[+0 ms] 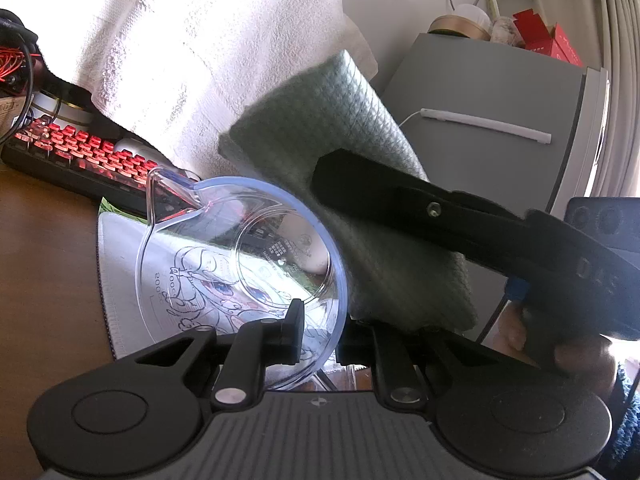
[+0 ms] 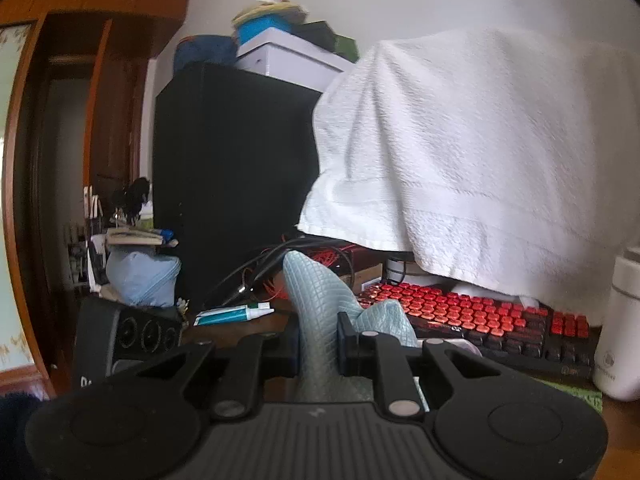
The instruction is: Clean container
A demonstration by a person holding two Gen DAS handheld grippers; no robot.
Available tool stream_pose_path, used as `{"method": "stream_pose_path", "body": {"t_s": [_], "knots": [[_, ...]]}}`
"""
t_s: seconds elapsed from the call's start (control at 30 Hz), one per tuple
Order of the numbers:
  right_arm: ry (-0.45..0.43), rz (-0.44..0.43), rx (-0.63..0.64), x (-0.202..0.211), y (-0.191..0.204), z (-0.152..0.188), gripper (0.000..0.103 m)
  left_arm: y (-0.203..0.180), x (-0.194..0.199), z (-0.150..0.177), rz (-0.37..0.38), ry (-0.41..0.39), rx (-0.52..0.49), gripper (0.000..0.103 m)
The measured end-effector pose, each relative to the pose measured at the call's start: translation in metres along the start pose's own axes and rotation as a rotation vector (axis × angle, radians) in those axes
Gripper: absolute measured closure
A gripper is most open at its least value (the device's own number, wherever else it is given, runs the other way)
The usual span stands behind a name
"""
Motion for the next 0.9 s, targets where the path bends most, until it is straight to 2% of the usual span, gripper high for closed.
{"method": "stream_pose_path", "body": {"t_s": [0.2, 0.43, 0.57, 0.67, 0.9], "knots": [[-0.001, 0.029, -0.022, -0.001, -0.017, -0.001, 0.087, 0.001, 0.0, 0.0, 0.001, 0.001, -0.003, 0.088], [-0.004, 0.1, -0.139, -0.001, -0.059, 0.002, 0.087, 0.0, 0.0, 0.0, 0.001, 0.002, -0.003, 0.088], [0.003, 0.114, -0.179, -0.001, -0.07, 0.003, 0.087, 0.0, 0.0, 0.0, 0.001, 0.003, -0.003, 0.088], [0.011, 0.127, -0.149, -0.003, -0.063, 0.002, 0.087, 0.001, 0.0, 0.0, 0.002, 0.003, -0.003, 0.088], [0.02, 0.025, -0.046, -0.005, -0.023, -0.003, 0.087, 0.001, 0.0, 0.0, 0.003, 0.004, -0.001, 0.088]]}}
Point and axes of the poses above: each gripper's, at about its wrist camera, not at the fingertips, and x roughly against the way its jaws point, y to its left, z to its underside, the point moved 5 cm from there along -x, roughly the way its jaws point, and after that the axes turned 15 degrees about y, right-handed, at the moved point
